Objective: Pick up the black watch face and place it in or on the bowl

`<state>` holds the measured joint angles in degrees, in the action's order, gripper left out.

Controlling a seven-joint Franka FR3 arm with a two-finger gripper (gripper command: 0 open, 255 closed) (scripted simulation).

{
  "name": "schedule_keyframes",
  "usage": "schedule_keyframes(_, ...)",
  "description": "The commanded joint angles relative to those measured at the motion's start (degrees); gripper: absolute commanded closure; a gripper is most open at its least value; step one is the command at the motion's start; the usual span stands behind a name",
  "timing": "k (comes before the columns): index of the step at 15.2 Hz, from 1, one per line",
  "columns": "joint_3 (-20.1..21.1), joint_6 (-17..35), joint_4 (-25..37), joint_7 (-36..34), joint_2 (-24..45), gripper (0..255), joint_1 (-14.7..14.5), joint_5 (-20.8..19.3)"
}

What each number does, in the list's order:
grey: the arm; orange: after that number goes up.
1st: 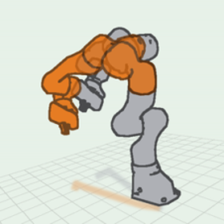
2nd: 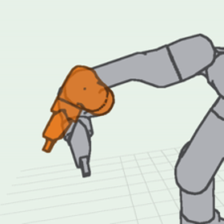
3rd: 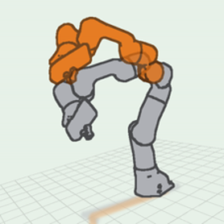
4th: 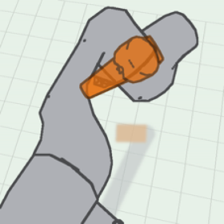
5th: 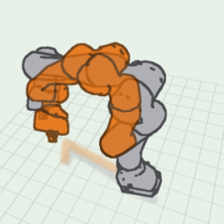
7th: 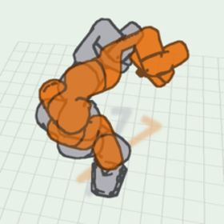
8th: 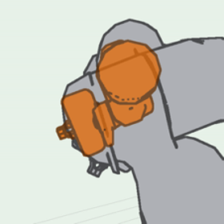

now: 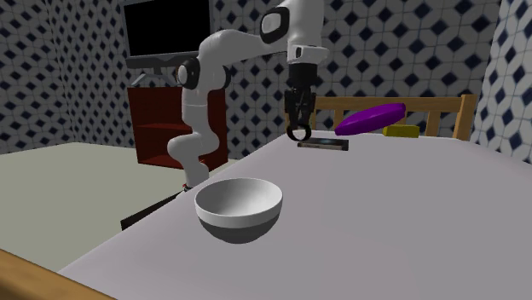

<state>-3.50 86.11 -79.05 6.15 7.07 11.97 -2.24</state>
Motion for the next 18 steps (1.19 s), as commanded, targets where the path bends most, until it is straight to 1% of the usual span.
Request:
schedule_keyframes(1, -1.3, -0.2, 0.5, 3.0, 0.2, 255, 1.7, 0.2)
schedule_keyframes(6, -4.1, -0.9, 3.5, 9.8, 2.2, 255, 5.7, 0.8)
schedule_keyframes(10, -6.3, -2.0, 7.7, 15.2, 5.1, 255, 9.1, 1.7)
schedule_keyframes(13, -7.7, -3.3, 12.1, 19.2, 8.1, 255, 12.0, 2.7)
schedule_keyframes(17, -9.3, -5.9, 19.9, 24.1, 13.3, 255, 16.0, 4.3)
schedule_keyframes(18, -9.2, -4.7, 18.1, 24.0, 12.7, 255, 15.9, 4.1)
